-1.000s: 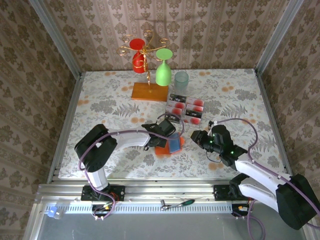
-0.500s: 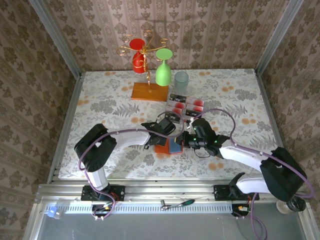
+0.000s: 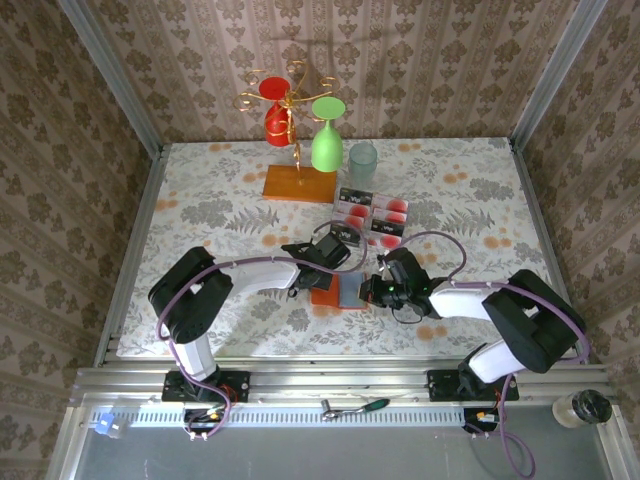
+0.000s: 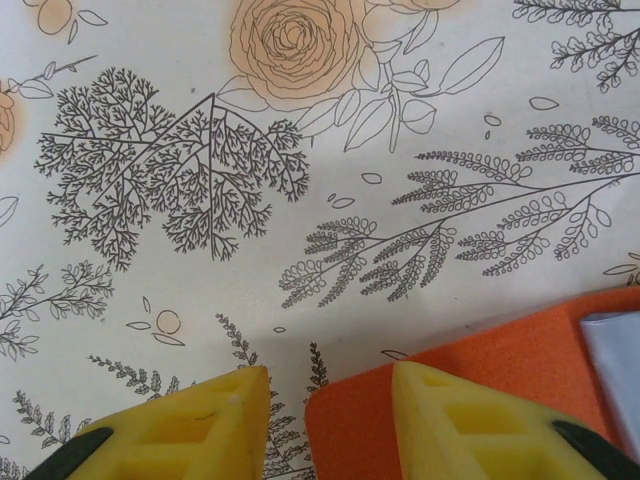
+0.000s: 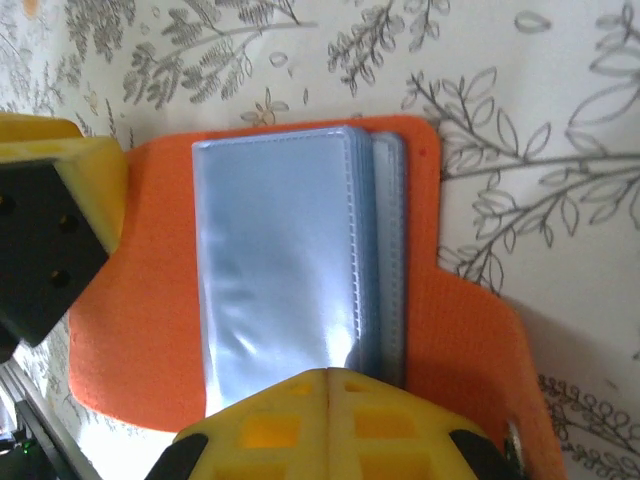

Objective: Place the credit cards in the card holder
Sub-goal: Open the card holder at the center of the table.

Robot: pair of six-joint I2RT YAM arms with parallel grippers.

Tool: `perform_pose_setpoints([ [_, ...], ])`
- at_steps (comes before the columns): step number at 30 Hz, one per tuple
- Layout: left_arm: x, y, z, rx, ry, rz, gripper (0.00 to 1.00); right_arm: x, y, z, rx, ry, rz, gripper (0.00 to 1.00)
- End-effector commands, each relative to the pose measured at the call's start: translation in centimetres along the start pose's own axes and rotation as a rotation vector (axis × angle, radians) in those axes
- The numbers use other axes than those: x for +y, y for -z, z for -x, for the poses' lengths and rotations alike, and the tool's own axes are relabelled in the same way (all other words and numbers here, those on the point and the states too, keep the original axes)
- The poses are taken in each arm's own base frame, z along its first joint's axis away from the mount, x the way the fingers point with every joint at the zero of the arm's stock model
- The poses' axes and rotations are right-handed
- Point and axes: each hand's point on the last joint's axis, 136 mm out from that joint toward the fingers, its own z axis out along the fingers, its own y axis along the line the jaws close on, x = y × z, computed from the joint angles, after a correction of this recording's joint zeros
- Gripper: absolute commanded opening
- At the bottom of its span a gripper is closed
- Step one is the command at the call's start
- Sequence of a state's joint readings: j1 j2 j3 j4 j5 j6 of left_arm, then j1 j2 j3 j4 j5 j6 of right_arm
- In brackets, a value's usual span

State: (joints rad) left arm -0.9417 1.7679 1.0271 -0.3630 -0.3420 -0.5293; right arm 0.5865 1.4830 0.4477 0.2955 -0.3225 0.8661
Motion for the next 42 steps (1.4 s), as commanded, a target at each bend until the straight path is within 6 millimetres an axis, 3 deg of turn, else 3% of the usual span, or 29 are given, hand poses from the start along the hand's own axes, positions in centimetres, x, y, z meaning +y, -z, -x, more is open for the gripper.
perform_pose_setpoints([
  [1, 0.3, 0.0, 0.7, -0.011, -0.002, 0.021, 0.38, -0.7, -0.3, -0.2, 0.001, -0.004, -0.003, 0.0],
  [11, 0.1, 0.4, 1.3, -0.025, 0.007, 0.003, 0.39, 4.8, 1.3, 0.6, 0.007, 0.094, 0.105, 0.0],
  [20, 0.3, 1.4, 2.6, -0.05, 0.062, -0.034, 0.4, 7.3, -1.1, 0.2, 0.044, 0.114, 0.145, 0.0],
  [31, 1.4, 4.1, 4.5, -0.112, 0.301, -0.209, 0.45, 6.7, -4.7, -1.0, 0.078, 0.062, 0.142, 0.0],
  [35, 0.1, 5.5, 5.0, -0.144, 0.382, -0.327, 0.48, 6.1, -4.9, -1.3, 0.08, 0.047, 0.138, 0.0],
  [42, -3.3, 6.0, 4.7, -0.167, 0.5, -0.507, 0.5, 5.6, -4.7, -1.5, 0.075, 0.038, 0.135, 0.0],
])
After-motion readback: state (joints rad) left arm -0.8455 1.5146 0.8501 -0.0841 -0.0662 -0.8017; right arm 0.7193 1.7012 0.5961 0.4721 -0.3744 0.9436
